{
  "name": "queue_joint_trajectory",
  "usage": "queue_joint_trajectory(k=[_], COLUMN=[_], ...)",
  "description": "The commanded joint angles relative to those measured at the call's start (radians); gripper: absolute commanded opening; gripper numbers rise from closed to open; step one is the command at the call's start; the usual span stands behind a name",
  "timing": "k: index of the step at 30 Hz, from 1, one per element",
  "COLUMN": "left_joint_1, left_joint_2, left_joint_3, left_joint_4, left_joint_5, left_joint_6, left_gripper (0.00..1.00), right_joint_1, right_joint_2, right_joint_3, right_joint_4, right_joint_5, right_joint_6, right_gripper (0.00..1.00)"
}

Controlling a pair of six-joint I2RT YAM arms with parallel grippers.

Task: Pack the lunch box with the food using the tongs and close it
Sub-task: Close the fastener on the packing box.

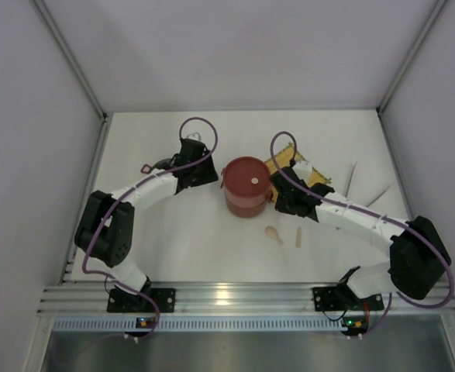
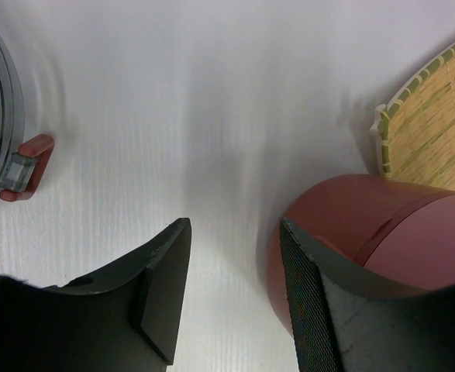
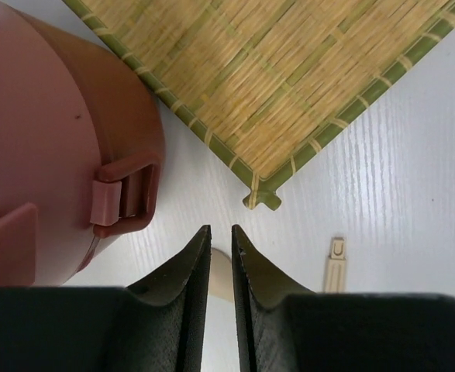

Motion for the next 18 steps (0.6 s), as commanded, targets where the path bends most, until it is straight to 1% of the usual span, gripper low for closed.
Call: queue_joint_trajectory(k=[1,8,13,18], left_joint_1=[-0.002,-0.001,-0.001,-0.002], left_joint_2=[0.013,0.029,0.036,0.042], left_joint_3=[0.030,0.031,0.030,0.021], left_joint_4=[0.012,0.020,0.027,0.038], left_joint_5=[0.007,0.025,0.042,0.061], left_joint_6=[0.017,0.011,0.008,0.003], left_gripper=[0.54,0.54,0.54,0.54], right_joint_1=[-0.008,-0.018,-0.058,-0.070], right_joint_2=[0.028,0.089,0.106,0.119], right_joint_3=[-0.010,0.034,0.017,0.030], right_joint_4=[0.149,0.186,0.232,0.249], right_joint_5=[-0.023,-0.007,-0.042,-0.059], right_joint_6=[0.056,0.065,0.070,0.055], right_gripper=[0.16,0.17,0.17,0.17])
